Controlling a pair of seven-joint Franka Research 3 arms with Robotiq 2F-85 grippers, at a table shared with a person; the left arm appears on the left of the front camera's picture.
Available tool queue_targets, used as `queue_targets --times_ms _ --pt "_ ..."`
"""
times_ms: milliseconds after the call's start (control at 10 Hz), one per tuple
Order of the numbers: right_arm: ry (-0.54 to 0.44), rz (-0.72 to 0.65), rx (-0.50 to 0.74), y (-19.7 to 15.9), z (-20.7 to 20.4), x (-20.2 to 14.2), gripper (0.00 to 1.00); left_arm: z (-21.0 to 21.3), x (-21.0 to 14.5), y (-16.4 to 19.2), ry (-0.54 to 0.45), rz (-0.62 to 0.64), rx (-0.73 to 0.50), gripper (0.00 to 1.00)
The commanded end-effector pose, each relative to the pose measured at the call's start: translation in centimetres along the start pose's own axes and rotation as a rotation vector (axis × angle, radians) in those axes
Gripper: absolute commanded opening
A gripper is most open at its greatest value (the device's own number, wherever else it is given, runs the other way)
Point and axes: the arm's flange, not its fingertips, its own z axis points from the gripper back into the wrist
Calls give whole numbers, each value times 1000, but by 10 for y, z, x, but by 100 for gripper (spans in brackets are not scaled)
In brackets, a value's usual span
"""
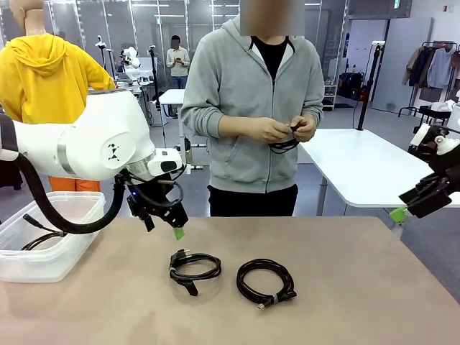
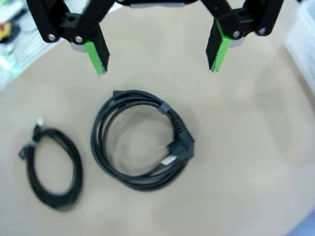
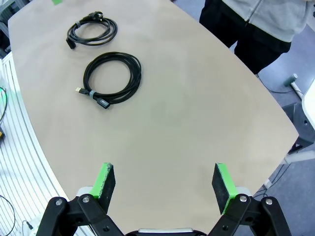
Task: Organize and store the cables.
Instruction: Place the Power Cable into the Organizing box.
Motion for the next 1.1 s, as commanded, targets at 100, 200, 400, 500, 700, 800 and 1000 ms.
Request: queue_targets --times_ms 100,200,400,500,700,800,1000 --pt "2 -29 6 0 1 3 100 -14 21 -16 62 394 91 100" --pt "2 -29 6 0 1 3 100 -19 22 -15 46 453 68 100" --pt "2 -29 6 0 1 3 100 -11 6 -8 34 342 21 100" --pt "2 -29 6 0 1 3 100 -23 13 -7 44 436 64 100" --pt "2 -29 6 0 1 3 100 -23 13 -7 44 436 64 100" --pt "2 -29 6 0 1 3 100 -22 13 -9 43 424 57 100" --pt "2 -29 6 0 1 3 100 -48 19 -9 112 637 51 100"
